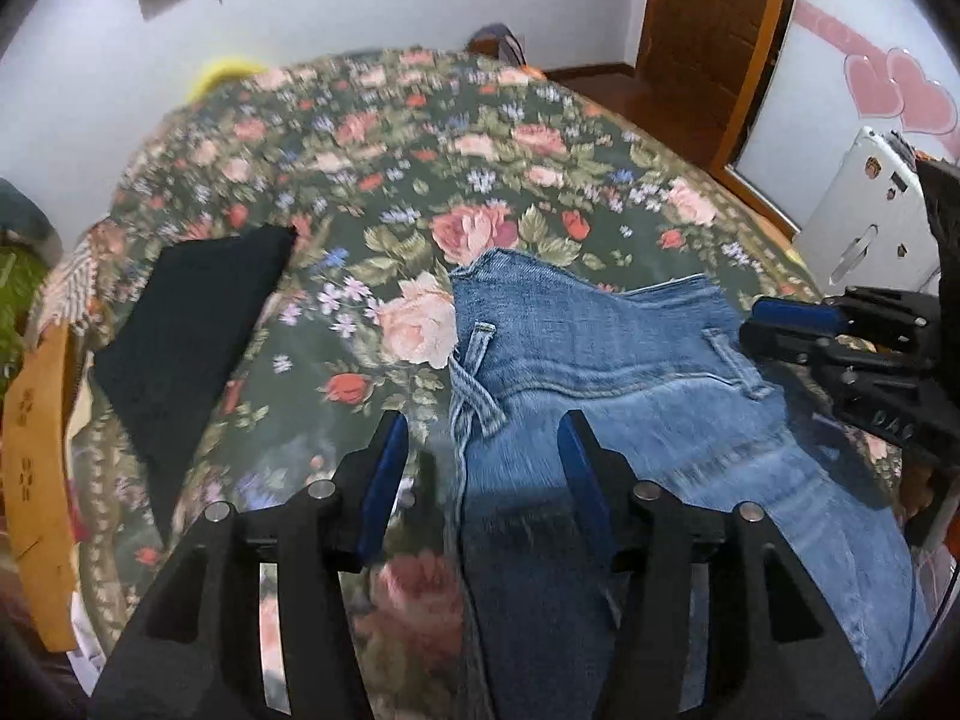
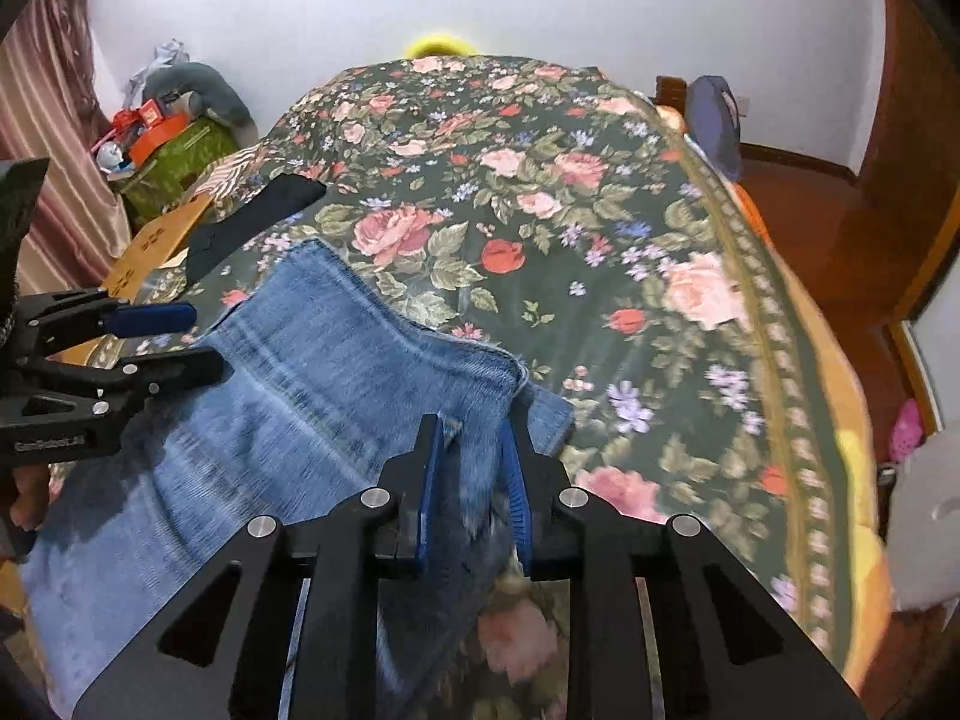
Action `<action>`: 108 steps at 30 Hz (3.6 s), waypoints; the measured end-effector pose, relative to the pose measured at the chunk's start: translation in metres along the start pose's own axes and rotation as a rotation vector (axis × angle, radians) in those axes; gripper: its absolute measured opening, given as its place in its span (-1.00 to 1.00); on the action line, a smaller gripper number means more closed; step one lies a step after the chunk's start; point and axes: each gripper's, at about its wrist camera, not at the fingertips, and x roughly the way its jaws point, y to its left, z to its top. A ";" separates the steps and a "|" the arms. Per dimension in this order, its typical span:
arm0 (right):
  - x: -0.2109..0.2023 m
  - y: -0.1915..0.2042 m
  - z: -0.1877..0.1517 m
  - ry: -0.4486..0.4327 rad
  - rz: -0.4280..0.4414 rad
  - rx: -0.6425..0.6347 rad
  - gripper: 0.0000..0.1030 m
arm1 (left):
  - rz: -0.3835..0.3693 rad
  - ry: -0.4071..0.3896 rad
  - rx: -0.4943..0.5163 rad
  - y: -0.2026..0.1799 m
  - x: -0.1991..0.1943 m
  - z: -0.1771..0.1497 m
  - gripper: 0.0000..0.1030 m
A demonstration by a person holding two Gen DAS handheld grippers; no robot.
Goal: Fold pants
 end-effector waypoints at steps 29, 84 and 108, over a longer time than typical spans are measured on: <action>-0.038 0.022 -0.078 0.103 0.160 0.231 0.28 | -0.219 0.147 -0.147 0.017 -0.033 -0.066 0.73; -0.097 0.144 0.104 -0.236 0.367 -0.111 -0.56 | -0.113 -0.287 -0.183 0.107 -0.199 -0.004 -0.16; 0.177 0.182 0.224 0.057 0.222 -0.191 -0.56 | 0.006 -0.133 -0.365 0.282 0.029 0.054 -0.15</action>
